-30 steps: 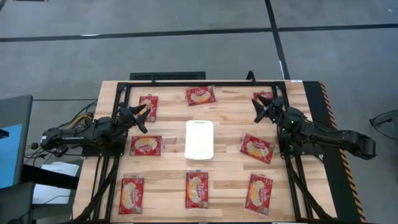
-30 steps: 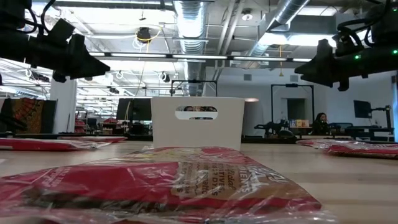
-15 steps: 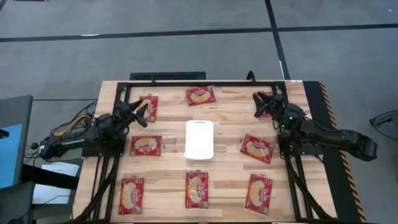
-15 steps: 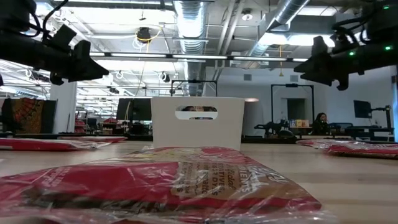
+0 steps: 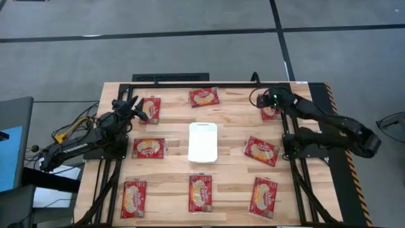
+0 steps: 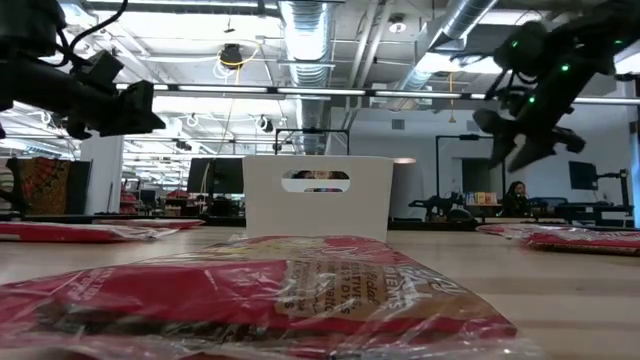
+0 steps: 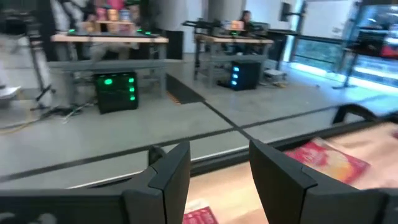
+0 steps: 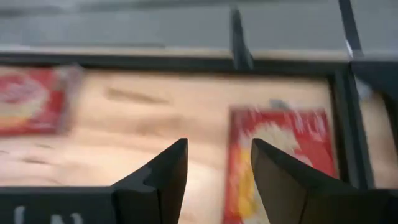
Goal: Sort popcorn bags into baskets
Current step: Put the red popcorn bag into the white bin
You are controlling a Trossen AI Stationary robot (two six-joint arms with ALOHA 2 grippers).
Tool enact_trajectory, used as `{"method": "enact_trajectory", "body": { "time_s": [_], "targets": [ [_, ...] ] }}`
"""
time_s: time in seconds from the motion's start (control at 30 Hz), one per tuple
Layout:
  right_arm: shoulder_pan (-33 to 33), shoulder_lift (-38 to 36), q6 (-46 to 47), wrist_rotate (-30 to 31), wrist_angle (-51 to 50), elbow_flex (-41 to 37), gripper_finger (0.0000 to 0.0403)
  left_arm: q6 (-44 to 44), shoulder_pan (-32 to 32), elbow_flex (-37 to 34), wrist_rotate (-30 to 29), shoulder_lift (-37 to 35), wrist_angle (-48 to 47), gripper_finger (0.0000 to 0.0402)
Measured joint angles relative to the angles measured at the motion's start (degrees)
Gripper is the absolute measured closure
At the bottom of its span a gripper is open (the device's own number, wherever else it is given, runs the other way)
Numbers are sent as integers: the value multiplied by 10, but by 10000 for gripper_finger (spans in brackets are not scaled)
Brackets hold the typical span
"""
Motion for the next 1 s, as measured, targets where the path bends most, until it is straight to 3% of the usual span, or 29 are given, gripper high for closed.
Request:
{"method": "enact_trajectory", "body": {
  "time_s": [0.17,0.4,0.6,0.8,1.0],
  "targets": [
    [-29,71,18,-36,-31,10,182,-12,0,0,-2,0,22,248],
    [-23,177,-58,-29,-13,10,164,55,0,0,0,0,14,248],
    [-12,248,-66,-11,-6,10,169,-8,0,0,7,0,36,248],
    [-8,307,-100,10,14,13,200,-69,-3,0,97,0,-26,248],
    [12,316,-154,11,30,12,287,-178,-3,0,97,0,-63,248]
  ]
}}
